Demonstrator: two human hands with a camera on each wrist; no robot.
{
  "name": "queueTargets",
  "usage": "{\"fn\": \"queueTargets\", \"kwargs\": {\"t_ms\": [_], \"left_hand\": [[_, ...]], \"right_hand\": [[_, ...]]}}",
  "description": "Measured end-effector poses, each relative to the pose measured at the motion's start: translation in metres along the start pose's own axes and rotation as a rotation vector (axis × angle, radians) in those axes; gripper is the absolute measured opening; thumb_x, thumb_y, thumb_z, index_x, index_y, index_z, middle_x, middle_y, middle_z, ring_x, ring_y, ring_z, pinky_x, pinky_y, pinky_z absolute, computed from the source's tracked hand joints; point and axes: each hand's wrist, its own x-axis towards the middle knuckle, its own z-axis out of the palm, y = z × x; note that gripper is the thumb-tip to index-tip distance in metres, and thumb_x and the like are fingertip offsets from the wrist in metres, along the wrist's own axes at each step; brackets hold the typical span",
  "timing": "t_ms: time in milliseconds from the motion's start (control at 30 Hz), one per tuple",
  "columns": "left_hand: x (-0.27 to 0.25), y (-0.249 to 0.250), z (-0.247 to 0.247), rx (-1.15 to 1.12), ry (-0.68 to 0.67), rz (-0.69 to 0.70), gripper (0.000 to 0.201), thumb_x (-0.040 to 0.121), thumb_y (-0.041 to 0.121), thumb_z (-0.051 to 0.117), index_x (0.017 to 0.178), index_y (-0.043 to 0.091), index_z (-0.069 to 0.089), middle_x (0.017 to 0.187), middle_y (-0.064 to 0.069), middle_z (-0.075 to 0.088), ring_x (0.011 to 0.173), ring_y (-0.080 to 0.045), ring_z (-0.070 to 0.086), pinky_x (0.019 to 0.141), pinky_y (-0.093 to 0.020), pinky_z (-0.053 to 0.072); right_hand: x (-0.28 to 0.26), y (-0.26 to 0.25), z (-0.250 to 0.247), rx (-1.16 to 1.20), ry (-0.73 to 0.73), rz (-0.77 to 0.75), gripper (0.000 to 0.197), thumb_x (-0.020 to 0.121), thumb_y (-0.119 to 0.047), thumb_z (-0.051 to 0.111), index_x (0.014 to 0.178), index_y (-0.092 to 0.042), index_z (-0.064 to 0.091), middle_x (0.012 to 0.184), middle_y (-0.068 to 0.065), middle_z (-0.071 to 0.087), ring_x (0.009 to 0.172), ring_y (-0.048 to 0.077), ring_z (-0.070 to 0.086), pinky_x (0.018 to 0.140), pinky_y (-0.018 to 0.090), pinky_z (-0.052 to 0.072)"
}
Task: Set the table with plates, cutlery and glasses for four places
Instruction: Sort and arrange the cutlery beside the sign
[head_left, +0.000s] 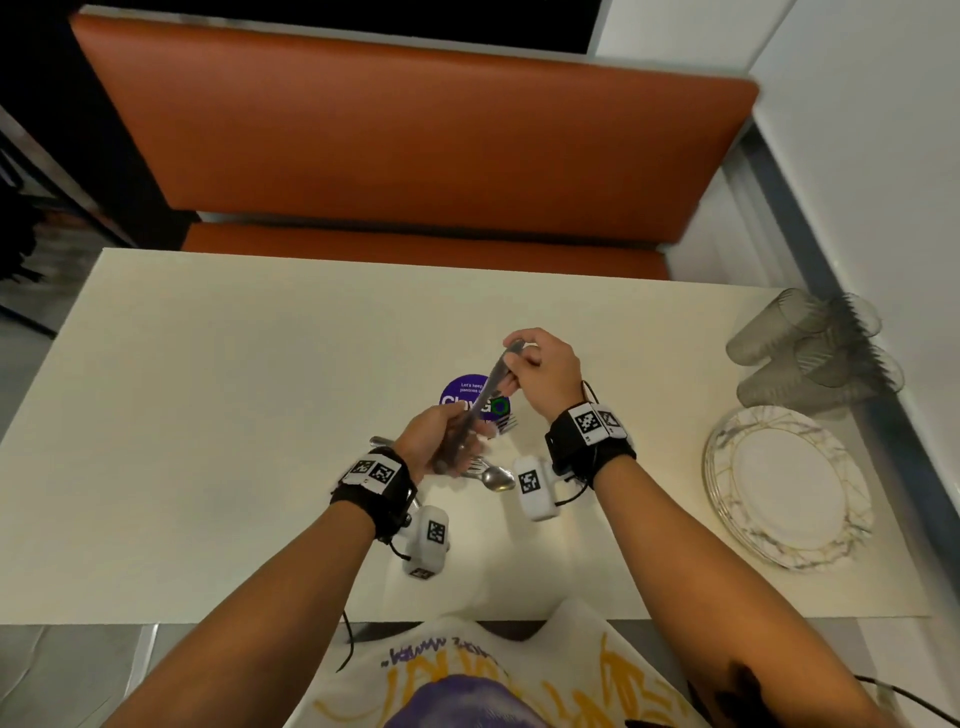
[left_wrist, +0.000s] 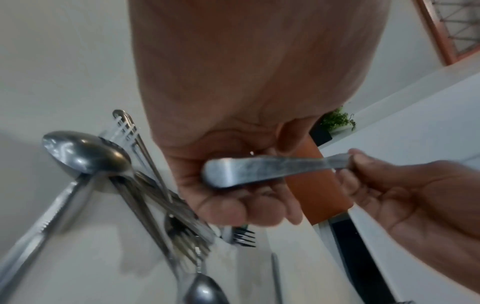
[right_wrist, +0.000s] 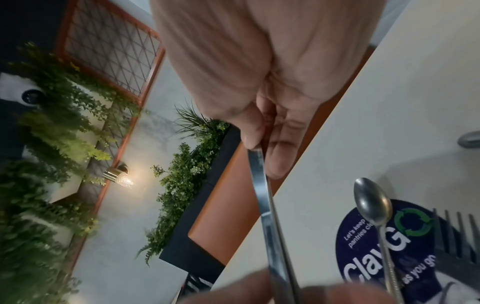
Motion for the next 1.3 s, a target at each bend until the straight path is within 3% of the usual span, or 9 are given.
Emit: {"fn": "queueTargets", "kwargs": {"t_ms": [100, 233, 433, 567, 700, 800, 1067, 1233, 1300], "left_hand": [[-0.003, -0.003, -0.012, 0.118, 0.077, -0.051, 0.051, 0.103, 0.04, 0.04, 0.074, 0.01, 0.069, 0.06, -0.002, 0.057, 0.044, -0.015, 0.041, 0.042, -0.022, 0.029], [-0.008, 0.001, -0.024, 0.167, 0.152, -0.064, 0.041, 0.1, 0.033, 0.04, 0.061, 0.02, 0.045, 0.053, 0.005, 0.032, 0.041, -0.012, 0.021, 0.041, -0.021, 0.017], [-0.011, 0.008, -0.036, 0.301, 0.259, -0.018, 0.042, 0.096, 0.03, 0.044, 0.056, 0.017, 0.047, 0.048, 0.002, 0.039, 0.041, -0.017, 0.03, 0.046, -0.024, 0.028], [-0.005, 0.023, -0.044, 0.705, 0.443, 0.289, 0.04, 0.103, 0.039, 0.05, 0.08, 0.011, 0.068, 0.071, -0.006, 0.068, 0.061, -0.018, 0.056, 0.061, -0.029, 0.045], [0.005, 0.037, -0.046, 0.899, 0.427, 0.615, 0.013, 0.094, 0.026, 0.071, 0.105, 0.019, 0.067, 0.089, 0.005, 0.066, 0.073, -0.005, 0.058, 0.066, -0.016, 0.044], [0.025, 0.048, -0.051, 1.102, 0.441, 0.716, 0.013, 0.095, 0.016, 0.069, 0.108, 0.013, 0.074, 0.088, 0.0, 0.062, 0.075, -0.015, 0.054, 0.075, -0.031, 0.05], [0.085, 0.058, -0.045, 1.298, 0.525, 0.564, 0.012, 0.096, 0.017, 0.068, 0.098, 0.011, 0.079, 0.102, -0.01, 0.06, 0.093, -0.028, 0.059, 0.068, -0.036, 0.05], [0.109, 0.058, -0.041, 1.335, 0.553, 0.465, 0.009, 0.096, 0.015, 0.067, 0.1, 0.012, 0.075, 0.103, -0.009, 0.059, 0.101, -0.027, 0.055, 0.071, -0.04, 0.055], [0.112, 0.057, -0.041, 1.28, 0.559, 0.463, 0.013, 0.094, 0.012, 0.068, 0.106, 0.013, 0.072, 0.1, -0.008, 0.062, 0.099, -0.029, 0.057, 0.072, -0.041, 0.054]], "right_hand": [[-0.005, -0.005, 0.006, 0.026, 0.089, -0.013, 0.011, 0.097, -0.005, 0.061, 0.103, -0.014, 0.065, 0.068, 0.007, 0.074, 0.056, 0.019, 0.073, 0.059, 0.028, 0.061], [-0.015, -0.003, 0.015, 0.003, 0.077, 0.034, 0.01, 0.098, -0.007, 0.059, 0.105, -0.012, 0.064, 0.078, 0.009, 0.074, 0.054, 0.011, 0.071, 0.052, 0.017, 0.053], [-0.008, 0.003, 0.012, 0.002, 0.024, 0.068, 0.007, 0.094, -0.006, 0.065, 0.095, -0.01, 0.071, 0.07, 0.012, 0.074, 0.056, 0.02, 0.071, 0.059, 0.03, 0.06], [0.007, 0.014, 0.007, 0.152, 0.064, 0.218, 0.008, 0.092, -0.003, 0.066, 0.092, -0.009, 0.072, 0.07, 0.016, 0.075, 0.064, 0.03, 0.075, 0.072, 0.041, 0.064], [0.026, 0.031, 0.003, 0.329, 0.165, 0.39, 0.01, 0.09, 0.001, 0.067, 0.097, -0.003, 0.072, 0.069, 0.014, 0.075, 0.062, 0.028, 0.074, 0.076, 0.041, 0.064], [0.042, 0.041, 0.003, 0.404, 0.19, 0.459, 0.008, 0.091, 0.004, 0.067, 0.098, 0.002, 0.071, 0.074, 0.018, 0.072, 0.055, 0.025, 0.07, 0.071, 0.038, 0.064], [0.092, 0.074, 0.005, 0.244, 0.146, 0.519, 0.011, 0.088, -0.005, 0.07, 0.083, -0.013, 0.075, 0.073, 0.011, 0.077, 0.066, 0.028, 0.076, 0.076, 0.044, 0.064], [0.109, 0.089, 0.003, -0.018, 0.104, 0.436, 0.011, 0.083, -0.012, 0.07, 0.076, -0.019, 0.076, 0.062, 0.003, 0.073, 0.057, 0.017, 0.069, 0.056, 0.027, 0.057], [0.112, 0.098, 0.004, -0.115, 0.085, 0.387, 0.006, 0.08, -0.017, 0.073, 0.078, -0.019, 0.078, 0.069, 0.002, 0.075, 0.066, 0.019, 0.072, 0.063, 0.03, 0.06]]}}
